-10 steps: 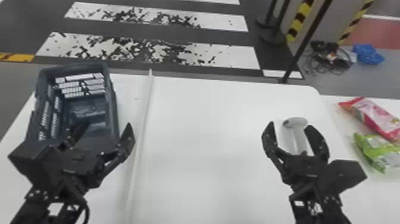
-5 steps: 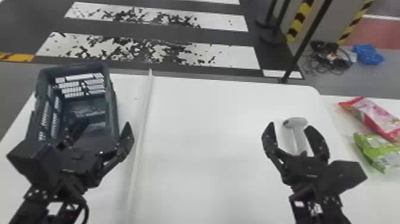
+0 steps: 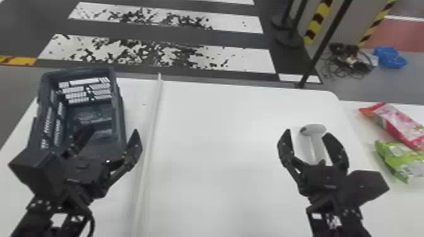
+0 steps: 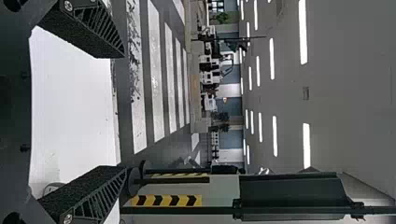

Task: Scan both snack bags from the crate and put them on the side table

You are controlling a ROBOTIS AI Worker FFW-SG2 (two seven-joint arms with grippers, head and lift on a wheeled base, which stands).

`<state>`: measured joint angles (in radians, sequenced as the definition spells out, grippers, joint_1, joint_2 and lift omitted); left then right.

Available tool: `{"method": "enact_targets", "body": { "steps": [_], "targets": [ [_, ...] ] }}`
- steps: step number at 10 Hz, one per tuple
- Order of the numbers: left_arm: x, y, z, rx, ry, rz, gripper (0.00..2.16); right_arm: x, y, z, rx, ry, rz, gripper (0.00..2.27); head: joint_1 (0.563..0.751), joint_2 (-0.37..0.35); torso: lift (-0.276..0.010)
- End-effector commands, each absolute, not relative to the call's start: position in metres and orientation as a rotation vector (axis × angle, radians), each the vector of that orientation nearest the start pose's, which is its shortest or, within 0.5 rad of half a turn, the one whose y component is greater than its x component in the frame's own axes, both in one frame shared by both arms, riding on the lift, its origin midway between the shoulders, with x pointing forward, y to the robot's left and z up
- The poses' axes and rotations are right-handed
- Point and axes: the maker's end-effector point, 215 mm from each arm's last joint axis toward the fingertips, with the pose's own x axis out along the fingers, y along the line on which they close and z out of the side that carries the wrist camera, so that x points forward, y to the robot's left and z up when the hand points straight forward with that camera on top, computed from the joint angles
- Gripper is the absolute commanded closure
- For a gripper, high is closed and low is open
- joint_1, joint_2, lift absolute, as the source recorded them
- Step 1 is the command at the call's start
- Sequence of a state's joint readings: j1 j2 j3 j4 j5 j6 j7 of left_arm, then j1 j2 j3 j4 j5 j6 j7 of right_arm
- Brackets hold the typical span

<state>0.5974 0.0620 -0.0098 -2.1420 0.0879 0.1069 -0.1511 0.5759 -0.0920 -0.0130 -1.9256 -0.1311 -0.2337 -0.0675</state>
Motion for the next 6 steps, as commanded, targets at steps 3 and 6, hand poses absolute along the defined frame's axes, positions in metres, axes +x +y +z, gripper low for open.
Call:
{"method": "enact_targets", "body": {
  "steps": [3, 6],
  "targets": [
    [0.4192, 0.1874, -0.3593, -0.054, 0.132, -0.202, 0.09, 0.412, -0.2681, -0.3644, 0.042, -0.013, -0.06, 0.08, 0.695, -0.104, -0.087],
    [0.4192, 0.1873, -0.3615, -0.051, 0.139, -0.205, 0.09, 0.4111, -0.2681, -0.3621, 0.041, -0.019, -0.059, 0.08, 0.695, -0.11, -0.087]
  ]
}}
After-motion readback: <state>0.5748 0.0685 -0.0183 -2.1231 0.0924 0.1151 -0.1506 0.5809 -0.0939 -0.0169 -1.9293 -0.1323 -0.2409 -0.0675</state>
